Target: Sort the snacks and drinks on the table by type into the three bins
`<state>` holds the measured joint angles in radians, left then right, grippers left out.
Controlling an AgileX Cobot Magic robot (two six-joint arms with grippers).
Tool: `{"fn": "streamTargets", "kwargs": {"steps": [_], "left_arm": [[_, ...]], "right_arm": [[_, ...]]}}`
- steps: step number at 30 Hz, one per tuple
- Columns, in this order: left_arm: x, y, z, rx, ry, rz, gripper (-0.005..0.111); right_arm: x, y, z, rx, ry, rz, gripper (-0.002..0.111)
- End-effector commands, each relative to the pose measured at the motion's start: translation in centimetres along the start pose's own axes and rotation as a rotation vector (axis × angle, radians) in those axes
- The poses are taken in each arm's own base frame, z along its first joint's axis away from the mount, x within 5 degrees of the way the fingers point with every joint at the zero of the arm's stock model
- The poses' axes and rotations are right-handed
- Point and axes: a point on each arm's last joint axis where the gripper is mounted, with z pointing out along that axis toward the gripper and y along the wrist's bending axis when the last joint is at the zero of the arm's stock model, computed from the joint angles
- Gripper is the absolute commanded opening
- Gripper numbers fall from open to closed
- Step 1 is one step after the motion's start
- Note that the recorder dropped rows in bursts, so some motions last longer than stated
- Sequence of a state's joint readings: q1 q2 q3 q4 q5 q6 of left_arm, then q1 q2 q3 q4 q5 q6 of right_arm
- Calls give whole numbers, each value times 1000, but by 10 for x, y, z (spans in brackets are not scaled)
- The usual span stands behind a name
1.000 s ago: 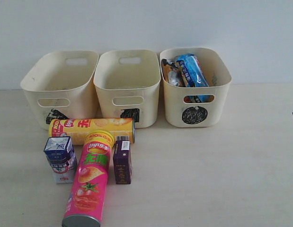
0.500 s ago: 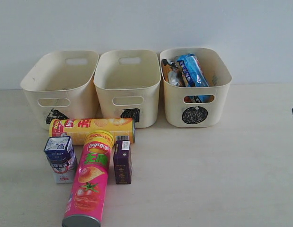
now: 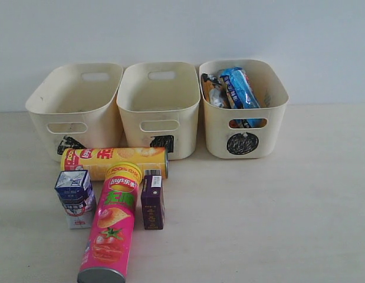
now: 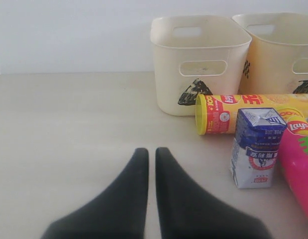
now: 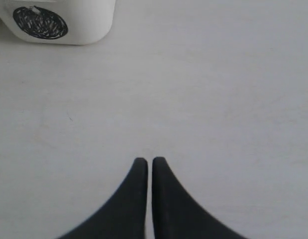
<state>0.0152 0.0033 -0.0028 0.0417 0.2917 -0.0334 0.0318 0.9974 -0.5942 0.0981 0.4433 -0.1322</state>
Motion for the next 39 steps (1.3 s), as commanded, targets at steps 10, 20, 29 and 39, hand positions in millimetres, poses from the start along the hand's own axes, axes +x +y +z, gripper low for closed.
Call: {"fn": "streamTargets", "kwargs": {"steps": [10, 20, 29, 39], "left_arm": [[1, 0, 0, 6, 0, -4, 4], [1, 0, 0, 6, 0, -4, 4], [1, 0, 0, 6, 0, -4, 4], [1, 0, 0, 6, 0, -4, 4]], "right_arm": [[59, 2, -31, 31, -238, -14, 0], [97, 4, -43, 35, -346, -8, 0], [123, 6, -54, 38, -487, -9, 0], [127, 7, -51, 27, -464, 7, 0]]}}
